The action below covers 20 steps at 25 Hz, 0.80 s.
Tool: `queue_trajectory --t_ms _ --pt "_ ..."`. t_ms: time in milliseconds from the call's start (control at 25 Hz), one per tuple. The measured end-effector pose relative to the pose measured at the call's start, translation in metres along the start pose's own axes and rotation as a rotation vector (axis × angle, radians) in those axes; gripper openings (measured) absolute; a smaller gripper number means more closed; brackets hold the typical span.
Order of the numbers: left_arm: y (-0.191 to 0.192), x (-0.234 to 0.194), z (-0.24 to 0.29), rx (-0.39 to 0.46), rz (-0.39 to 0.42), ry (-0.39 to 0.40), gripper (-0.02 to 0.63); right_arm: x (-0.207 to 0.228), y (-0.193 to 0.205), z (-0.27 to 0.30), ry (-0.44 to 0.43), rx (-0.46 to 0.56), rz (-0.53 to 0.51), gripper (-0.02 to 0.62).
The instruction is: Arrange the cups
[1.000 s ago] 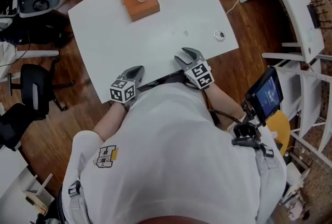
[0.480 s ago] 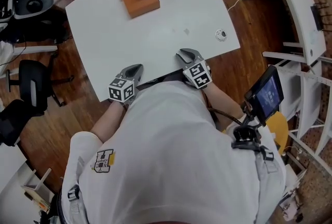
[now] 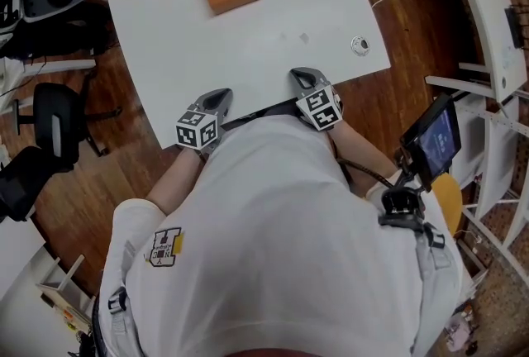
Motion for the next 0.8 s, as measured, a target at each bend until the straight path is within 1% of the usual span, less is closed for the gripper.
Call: queue_trajectory --t_ms 200,800 --pt "-0.0014 -0.0018 0.0021 -0.006 -0.009 -0.006 0.003 0.0015 0.0002 0.0022 -0.011 -0.012 -0.004 0.0" --pt "-0.002 -0.0028 0.0018 -0.009 -0.015 -0.008 0.003 0.0 0.0005 0.0033 -0.007 -0.014 -0.017 0.0"
Point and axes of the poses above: the fingertips, and each gripper's own axes: z forward along the fingers, x to its right, y out of its underside, the point moved 3 cm from there along -z, backward along the fingers, and after that the axes turned 9 degrees about y, right-handed, at the moved point
